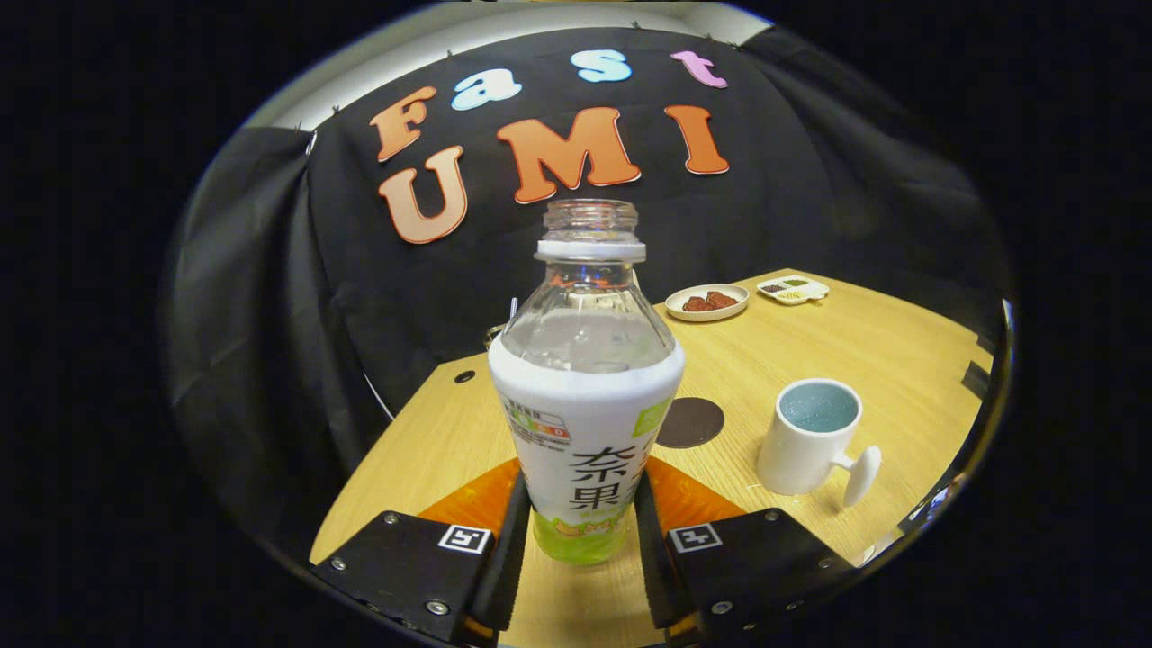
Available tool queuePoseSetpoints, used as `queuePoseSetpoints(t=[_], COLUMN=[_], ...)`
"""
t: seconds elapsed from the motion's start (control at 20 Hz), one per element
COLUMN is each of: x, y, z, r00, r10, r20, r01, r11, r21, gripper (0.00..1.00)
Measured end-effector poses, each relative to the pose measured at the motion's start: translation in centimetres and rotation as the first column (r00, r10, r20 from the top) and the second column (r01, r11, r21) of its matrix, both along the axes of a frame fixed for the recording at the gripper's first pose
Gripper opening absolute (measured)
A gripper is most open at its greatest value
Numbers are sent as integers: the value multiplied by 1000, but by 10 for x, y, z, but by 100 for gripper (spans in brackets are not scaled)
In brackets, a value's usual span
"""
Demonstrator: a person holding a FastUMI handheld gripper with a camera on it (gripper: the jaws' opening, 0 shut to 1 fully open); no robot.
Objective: Take the bottle from table, then pour the juice into the cup, finally place the bottle on the coaster
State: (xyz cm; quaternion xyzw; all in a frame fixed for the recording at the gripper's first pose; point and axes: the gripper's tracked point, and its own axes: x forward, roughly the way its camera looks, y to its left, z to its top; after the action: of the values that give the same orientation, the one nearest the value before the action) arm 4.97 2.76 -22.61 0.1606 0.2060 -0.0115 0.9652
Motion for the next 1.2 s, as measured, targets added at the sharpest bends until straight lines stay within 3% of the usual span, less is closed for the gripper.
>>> queuePoseSetpoints(t=[0.15, 0.65, 1.0, 1.2], x=[2, 9, 19, 25], y=[6, 2, -2, -4], z=[8, 8, 19, 21], r00=[1000, 998, 994, 992], r10=[-10, -59, -113, -126], r20=[14, -8, -1, -5], r01=[8, 58, 94, 102], r11=[993, 935, 817, 776], r21=[122, 351, 569, 623], gripper=[58, 58, 57, 57])
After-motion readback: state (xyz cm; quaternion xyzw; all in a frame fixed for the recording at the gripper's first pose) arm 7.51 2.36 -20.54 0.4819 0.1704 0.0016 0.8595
